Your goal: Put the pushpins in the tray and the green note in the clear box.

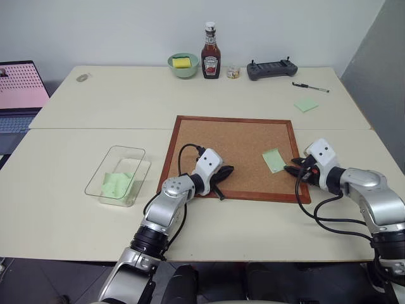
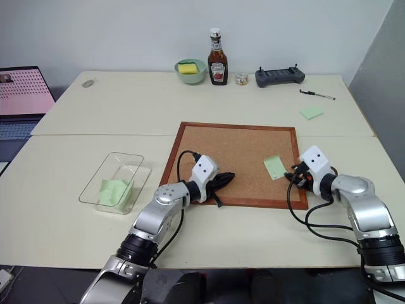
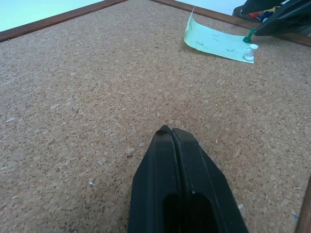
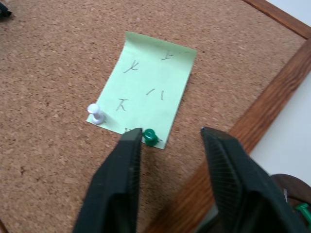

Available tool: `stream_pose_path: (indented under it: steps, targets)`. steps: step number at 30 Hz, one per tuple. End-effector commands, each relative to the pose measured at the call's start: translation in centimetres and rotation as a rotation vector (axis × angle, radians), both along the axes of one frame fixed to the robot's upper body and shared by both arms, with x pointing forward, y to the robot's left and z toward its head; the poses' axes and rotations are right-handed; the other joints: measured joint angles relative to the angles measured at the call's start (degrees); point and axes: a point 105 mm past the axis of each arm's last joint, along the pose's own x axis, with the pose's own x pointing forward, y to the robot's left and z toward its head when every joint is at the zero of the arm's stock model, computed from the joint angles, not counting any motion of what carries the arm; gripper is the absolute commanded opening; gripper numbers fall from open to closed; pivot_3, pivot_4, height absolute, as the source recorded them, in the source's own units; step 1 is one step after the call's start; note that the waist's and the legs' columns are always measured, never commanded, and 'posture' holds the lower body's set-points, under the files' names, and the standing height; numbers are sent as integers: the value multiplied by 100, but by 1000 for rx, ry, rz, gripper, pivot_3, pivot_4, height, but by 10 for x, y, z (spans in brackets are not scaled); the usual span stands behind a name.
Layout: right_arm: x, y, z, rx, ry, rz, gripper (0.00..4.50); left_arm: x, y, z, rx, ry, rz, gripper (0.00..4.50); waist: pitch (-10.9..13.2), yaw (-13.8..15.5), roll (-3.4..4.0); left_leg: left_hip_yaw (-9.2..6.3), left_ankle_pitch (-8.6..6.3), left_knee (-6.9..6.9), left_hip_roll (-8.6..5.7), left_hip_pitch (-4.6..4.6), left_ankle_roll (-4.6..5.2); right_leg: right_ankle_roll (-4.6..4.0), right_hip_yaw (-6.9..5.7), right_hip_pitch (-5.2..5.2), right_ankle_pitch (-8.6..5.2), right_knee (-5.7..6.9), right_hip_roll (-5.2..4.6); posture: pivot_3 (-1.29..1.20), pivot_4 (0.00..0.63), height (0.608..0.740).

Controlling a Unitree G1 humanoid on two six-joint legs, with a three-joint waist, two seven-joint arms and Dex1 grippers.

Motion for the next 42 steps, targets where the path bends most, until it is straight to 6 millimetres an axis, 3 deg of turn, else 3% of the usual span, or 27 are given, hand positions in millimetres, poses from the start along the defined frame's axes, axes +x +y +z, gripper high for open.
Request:
stream_pose_path:
  steps: [1, 5, 15, 26, 38, 42]
  targets:
    - [2, 2, 9, -14, -33, 20, 790, -7, -3, -16, 24, 57, -17, 0, 0, 0, 0, 0, 0, 0, 0, 0, 0, 0, 0, 0, 0, 0, 0, 0, 150, 740]
    - [2, 3, 9, -18, -34, 24, 93, -7, -2, -17, 27, 56, -16, 0, 0, 0, 0, 0, 0, 0, 0, 0, 0, 0, 0, 0, 0, 0, 0, 0, 150, 740]
    - [-4, 5, 31, 14, -83, 58, 93, -8, -1, -19, 34, 59, -18, 0, 0, 1, 0, 0, 0, -1, 0, -1, 0, 0, 0, -2, 0, 0, 0, 0, 150, 740]
    - [-12, 11, 36, 55, -94, 79, 93, -8, -1, -22, 50, 64, -23, 0, 0, 2, 0, 0, 0, -2, 0, 1, 0, 0, -1, 0, 0, -1, 0, 0, 150, 740]
    - [-13, -1, 52, 129, -102, 20, 93, -8, -2, -24, 55, 68, -24, 0, 0, 3, 1, 0, 0, -2, 1, 1, 0, 0, -1, 0, 0, 0, 0, 0, 150, 740]
    - [-14, -13, 54, 110, -106, -26, 93, -9, -3, -24, 54, 69, -25, 0, 0, 4, 1, 0, 0, -2, 0, 0, 0, 0, 0, 1, 0, -1, 0, 0, 150, 740]
